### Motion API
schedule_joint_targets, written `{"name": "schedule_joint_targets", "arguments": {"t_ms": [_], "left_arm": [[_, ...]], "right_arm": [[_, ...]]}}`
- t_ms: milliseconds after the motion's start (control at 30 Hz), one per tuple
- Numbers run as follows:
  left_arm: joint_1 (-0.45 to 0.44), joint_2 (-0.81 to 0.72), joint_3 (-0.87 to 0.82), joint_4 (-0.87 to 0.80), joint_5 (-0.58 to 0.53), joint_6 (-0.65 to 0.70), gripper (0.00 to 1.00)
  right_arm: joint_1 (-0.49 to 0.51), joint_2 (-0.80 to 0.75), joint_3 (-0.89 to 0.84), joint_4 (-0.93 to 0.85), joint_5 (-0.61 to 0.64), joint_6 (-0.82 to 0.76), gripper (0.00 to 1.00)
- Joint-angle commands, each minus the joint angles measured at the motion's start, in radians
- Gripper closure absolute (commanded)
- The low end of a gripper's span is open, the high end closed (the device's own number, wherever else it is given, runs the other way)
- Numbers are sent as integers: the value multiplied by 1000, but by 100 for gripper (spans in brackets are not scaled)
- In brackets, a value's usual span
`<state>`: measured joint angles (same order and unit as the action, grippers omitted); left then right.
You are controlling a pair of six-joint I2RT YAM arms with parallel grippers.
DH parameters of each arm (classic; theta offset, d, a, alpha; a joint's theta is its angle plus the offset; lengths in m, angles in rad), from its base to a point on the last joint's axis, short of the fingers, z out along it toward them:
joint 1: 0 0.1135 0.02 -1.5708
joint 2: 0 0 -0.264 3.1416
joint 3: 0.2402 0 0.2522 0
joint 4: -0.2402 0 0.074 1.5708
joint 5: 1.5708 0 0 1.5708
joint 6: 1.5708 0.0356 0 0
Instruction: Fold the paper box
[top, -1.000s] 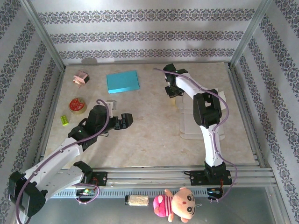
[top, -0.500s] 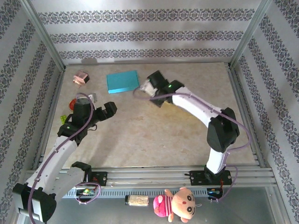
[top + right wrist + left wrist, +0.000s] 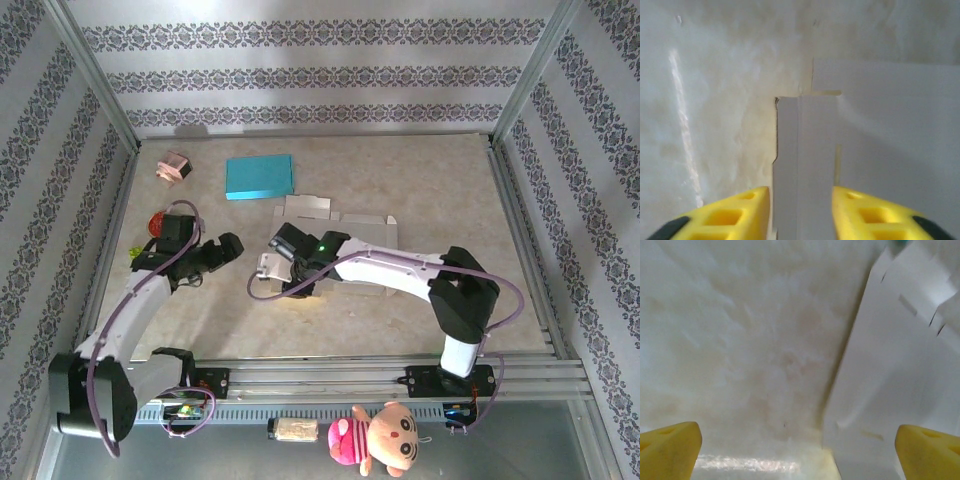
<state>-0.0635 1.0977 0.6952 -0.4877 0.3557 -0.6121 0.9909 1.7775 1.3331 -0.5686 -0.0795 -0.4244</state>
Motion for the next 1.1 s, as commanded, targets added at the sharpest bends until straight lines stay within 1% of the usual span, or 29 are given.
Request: {"name": "schedule_joint_targets", "arguments": {"t_ms": [0,33,67,167,200,233,300,400,433,567,733,900,1000,1067], "left_arm": [[5,70,-66,150,226,-78,4],[-2,93,-86,206,267,-106,7],[-11,111,-97,239,285,-120,11],[-33,148,-117,274,266,-111,18],[-33,167,-118,282,264,-105,20],[-35,194,-117,306,285,-93,22],[-48,253,-113,376,342,-97,28],[-79,316,-90,377,346,-112,40],[-85,325,-91,381,345,-127,42],[-94,356,-120,432,348,-195,46],[-134,415,-150,566,393,-270,51],[-141,451,-158,628,389,-306,55],[-142,458,-162,685,398,-331,62],[-142,465,-165,743,406,-355,71]], "right_arm": [[-92,-118,-43,170,-184,150,46],[-132,-136,-62,216,-228,190,45],[-162,-146,-74,247,-263,224,44],[-237,-148,-68,272,-300,314,42],[-247,-147,-64,271,-304,328,41],[-254,-148,-66,275,-298,337,41],[-254,-151,-73,280,-286,328,40],[-255,-155,-74,267,-274,325,39],[-255,-157,-79,264,-272,324,39],[-255,-179,-104,275,-262,329,38],[-255,-181,-108,276,-265,330,37],[-255,-188,-107,276,-261,330,36],[-256,-190,-110,276,-257,330,36],[-257,-190,-108,276,-249,338,36]]}}
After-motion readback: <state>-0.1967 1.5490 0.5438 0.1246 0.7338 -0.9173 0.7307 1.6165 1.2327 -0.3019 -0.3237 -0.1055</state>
